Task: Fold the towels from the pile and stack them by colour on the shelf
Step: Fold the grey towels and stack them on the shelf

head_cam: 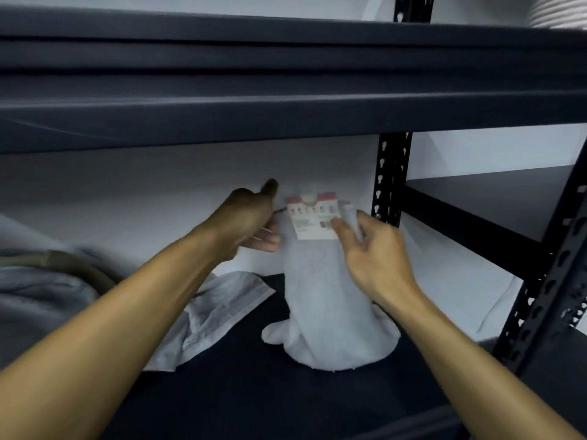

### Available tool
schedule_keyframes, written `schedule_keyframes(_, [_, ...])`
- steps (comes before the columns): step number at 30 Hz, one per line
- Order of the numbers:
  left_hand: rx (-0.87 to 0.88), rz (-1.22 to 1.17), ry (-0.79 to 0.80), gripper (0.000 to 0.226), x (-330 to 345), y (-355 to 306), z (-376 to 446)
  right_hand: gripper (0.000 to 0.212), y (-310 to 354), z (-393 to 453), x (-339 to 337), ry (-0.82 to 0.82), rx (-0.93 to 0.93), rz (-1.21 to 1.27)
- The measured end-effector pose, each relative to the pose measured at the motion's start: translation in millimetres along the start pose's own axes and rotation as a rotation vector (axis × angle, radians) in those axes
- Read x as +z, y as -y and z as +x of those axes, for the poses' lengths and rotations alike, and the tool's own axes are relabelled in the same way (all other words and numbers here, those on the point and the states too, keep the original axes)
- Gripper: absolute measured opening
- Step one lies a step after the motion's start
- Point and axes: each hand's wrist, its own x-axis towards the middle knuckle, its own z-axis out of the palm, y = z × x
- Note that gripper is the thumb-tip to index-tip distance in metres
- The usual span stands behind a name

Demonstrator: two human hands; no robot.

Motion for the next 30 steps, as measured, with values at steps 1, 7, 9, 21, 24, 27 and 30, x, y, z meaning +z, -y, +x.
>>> schedule_keyframes(1, [0.057,0.046,-0.060,0.047,-7,7,2,0.028,3,6,-6,0.011,0.051,0.090])
schedule_keyframes(7, [0.253,-0.215,0.221,0.069,-22,47,0,0.017,29,41,-40,0.061,0.093,0.370])
schedule_keyframes(9, [0.301,-0.302,0.275,0.052,-16,40,-6,0.017,35,51,-45,0.058,0.094,0.365])
schedule_keyframes(21, [0.175,-0.262,0.213,0.033,24,27,-10,0.025,11,44,-47,0.077,0.371,0.418])
schedule_keyframes(24, [0.020,-0.340,0.184,0.035,35,31,15,0.043,-10,64,-35,0.068,0.490,0.461])
schedule_keyframes(27, [-0.159,-0.274,0.194,0.041,48,68,32,0.088,-49,51,-17,0.222,0.606,0.363])
schedule_keyframes(30, [-0.299,-0.019,0.279,0.035,60,122,27,0.085,-82,6,-5,0.346,0.704,0.164])
